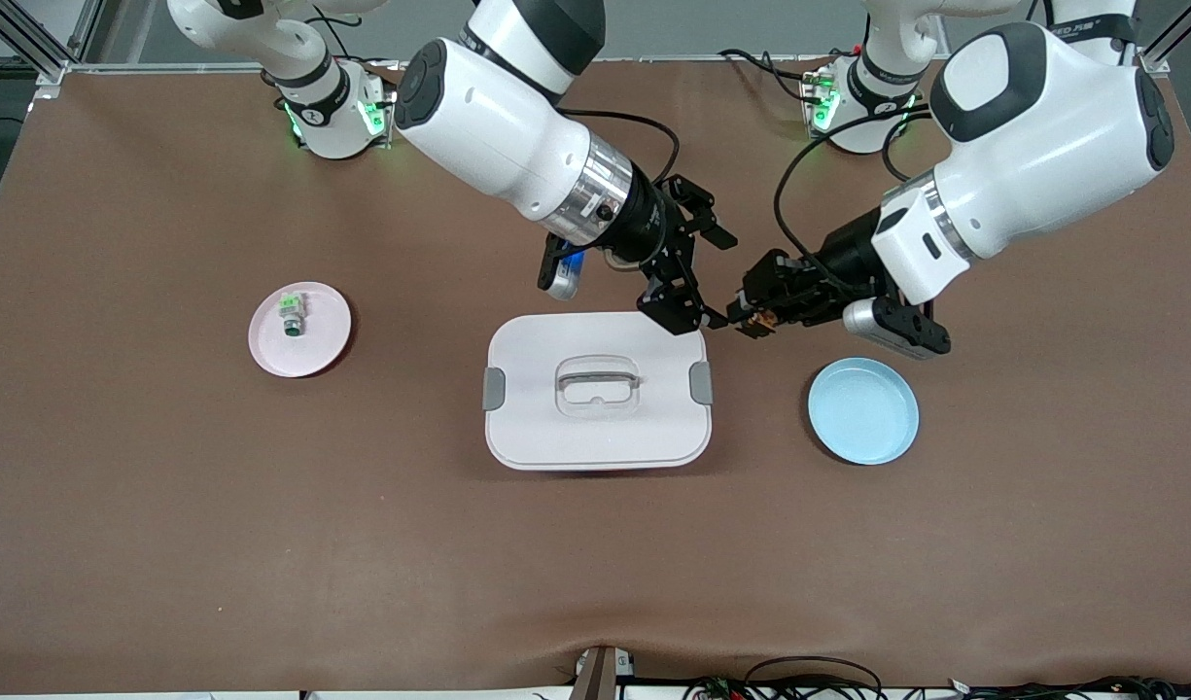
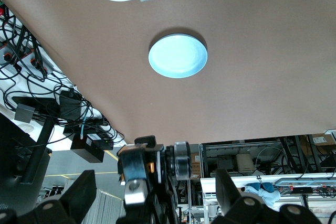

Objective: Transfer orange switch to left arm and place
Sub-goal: 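Grasp the switch with the left gripper from the right gripper, then carry the switch to the blue plate while the right gripper withdraws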

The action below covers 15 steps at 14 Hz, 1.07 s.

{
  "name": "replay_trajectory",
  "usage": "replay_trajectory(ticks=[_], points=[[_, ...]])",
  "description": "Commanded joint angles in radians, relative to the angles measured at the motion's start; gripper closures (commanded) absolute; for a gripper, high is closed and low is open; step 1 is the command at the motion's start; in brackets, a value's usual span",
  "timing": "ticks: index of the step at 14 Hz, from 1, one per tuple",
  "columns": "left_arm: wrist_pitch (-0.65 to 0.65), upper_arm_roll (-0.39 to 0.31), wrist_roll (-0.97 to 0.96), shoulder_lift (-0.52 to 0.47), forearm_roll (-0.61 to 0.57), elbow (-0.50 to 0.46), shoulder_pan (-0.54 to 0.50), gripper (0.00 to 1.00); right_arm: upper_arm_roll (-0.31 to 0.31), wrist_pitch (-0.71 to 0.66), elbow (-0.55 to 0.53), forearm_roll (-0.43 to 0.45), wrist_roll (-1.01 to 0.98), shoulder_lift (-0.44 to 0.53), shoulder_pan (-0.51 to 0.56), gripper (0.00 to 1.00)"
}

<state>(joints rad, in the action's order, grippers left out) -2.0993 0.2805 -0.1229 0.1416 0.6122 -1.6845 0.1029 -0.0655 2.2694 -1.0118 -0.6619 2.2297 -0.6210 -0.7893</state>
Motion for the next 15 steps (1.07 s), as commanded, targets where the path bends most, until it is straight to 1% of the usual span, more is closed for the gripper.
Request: replay_trajectory(ticks=[1, 2, 4, 5, 6, 7, 8, 10, 11, 13, 15], points=[[0.022, -0.014, 0.016, 0.0, -0.086, 0.0, -0.008, 1.0, -0.007, -0.026, 0.03, 0.004, 0.005, -0.008, 0.005, 0.0], [0.033, -0.014, 0.017, 0.004, -0.125, 0.0, -0.02, 1.0, -0.004, -0.083, 0.03, 0.06, -0.033, -0.006, 0.008, 0.0], [0.065, -0.014, 0.067, 0.016, -0.213, -0.003, -0.046, 1.0, -0.003, -0.195, 0.03, 0.085, -0.129, 0.021, 0.044, 0.0], [0.083, -0.014, 0.112, 0.032, -0.238, -0.004, -0.067, 1.0, -0.007, -0.264, 0.029, 0.097, -0.25, 0.049, 0.064, 0.0], [0.105, -0.014, 0.165, 0.045, -0.253, -0.006, -0.09, 1.0, -0.007, -0.328, 0.027, 0.138, -0.407, 0.064, 0.07, 0.0], [0.114, -0.014, 0.222, 0.062, -0.281, -0.006, -0.109, 1.0, -0.007, -0.37, 0.024, 0.2, -0.524, 0.085, 0.079, 0.0], [0.119, -0.014, 0.268, 0.075, -0.322, -0.007, -0.123, 1.0, -0.007, -0.396, 0.019, 0.267, -0.597, 0.104, 0.1, 0.0], [0.119, -0.014, 0.354, 0.098, -0.408, -0.023, -0.138, 1.0, -0.005, -0.447, 0.019, 0.416, -0.721, 0.107, 0.125, 0.0], [0.119, -0.014, 0.394, 0.108, -0.439, -0.027, -0.144, 1.0, -0.005, -0.461, 0.019, 0.467, -0.796, 0.107, 0.13, 0.0], [0.119, -0.014, 0.475, 0.14, -0.501, -0.027, -0.157, 1.0, -0.005, -0.479, 0.018, 0.53, -0.974, 0.107, 0.159, 0.0], [0.119, -0.014, 0.554, 0.17, -0.572, -0.029, -0.158, 1.0, -0.007, -0.501, 0.018, 0.559, -1.185, 0.107, 0.198, 0.0]])
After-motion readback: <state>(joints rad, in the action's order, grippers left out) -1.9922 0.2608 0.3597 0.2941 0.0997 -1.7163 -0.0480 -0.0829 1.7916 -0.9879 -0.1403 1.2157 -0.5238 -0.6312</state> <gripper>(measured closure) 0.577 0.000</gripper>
